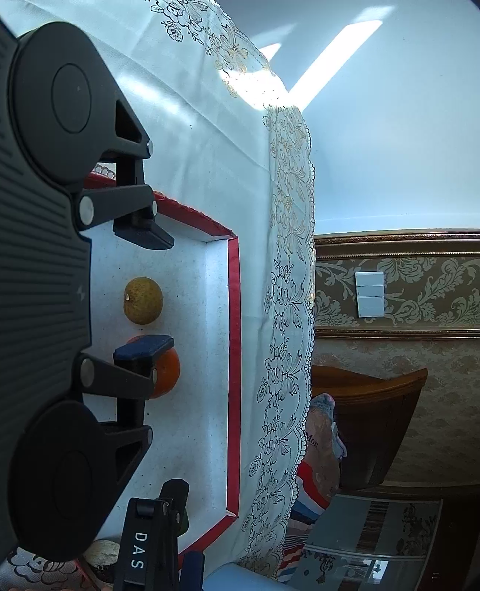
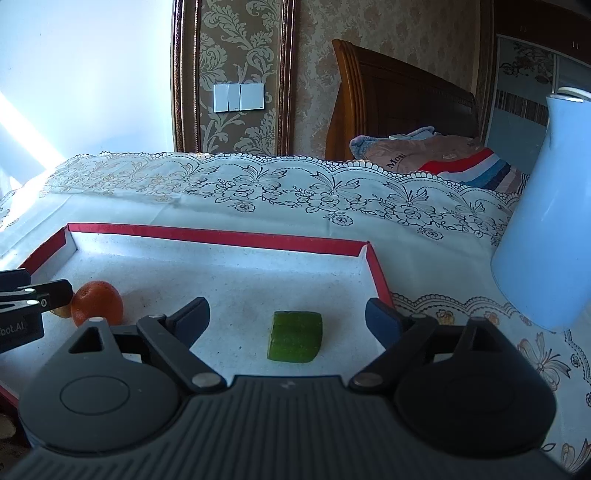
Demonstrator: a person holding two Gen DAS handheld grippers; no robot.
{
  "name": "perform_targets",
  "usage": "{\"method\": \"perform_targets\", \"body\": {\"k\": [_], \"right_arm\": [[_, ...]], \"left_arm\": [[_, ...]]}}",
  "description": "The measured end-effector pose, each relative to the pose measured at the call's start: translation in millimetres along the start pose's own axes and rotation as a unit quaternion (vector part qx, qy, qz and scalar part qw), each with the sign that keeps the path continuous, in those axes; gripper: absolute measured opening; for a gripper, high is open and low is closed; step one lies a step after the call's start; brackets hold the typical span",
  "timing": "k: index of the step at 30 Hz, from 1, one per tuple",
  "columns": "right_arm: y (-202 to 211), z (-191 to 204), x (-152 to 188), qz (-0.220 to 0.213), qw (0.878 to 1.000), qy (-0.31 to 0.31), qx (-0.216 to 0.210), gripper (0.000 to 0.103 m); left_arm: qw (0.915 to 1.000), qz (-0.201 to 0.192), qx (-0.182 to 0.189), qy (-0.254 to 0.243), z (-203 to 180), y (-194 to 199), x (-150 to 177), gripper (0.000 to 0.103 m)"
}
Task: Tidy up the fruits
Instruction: 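Open the left tool to drop the brown fruit in the tray while the right tool releases the cucumber, then lift both open tools away from the tray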
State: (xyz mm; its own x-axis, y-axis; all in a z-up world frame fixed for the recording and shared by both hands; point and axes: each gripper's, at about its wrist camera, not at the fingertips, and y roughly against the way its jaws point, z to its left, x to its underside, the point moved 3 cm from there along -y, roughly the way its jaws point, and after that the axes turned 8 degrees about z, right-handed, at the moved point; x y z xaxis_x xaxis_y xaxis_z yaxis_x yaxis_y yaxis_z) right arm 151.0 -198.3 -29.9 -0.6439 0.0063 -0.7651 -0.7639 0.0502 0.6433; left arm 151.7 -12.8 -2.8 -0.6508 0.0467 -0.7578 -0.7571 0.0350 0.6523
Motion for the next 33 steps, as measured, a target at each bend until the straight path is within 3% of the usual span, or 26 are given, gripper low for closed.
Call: {"method": "perform_targets", "body": {"k": [10,14,33], "right_arm": [[7.4,1.5,3.0,0.001,1.0,0.002,-0.007,0.097],[13.8,0.2,5.2,0.003,1.0,-0.002,-0.018,0.099],[37.8,-8.7,25.8,0.004,0.999,-0.015,-0.035,0.102]], "left_arm": [[1.0,0.0,0.008,0.004,3.7,5.3,3.4,0.051],[0.9999,-0.011,0.009,0.003,4.0,13.5,6.4,0.066],[0.999,-0.015,0.039,0.019,27.4,60.5,49.2,0.067]]}}
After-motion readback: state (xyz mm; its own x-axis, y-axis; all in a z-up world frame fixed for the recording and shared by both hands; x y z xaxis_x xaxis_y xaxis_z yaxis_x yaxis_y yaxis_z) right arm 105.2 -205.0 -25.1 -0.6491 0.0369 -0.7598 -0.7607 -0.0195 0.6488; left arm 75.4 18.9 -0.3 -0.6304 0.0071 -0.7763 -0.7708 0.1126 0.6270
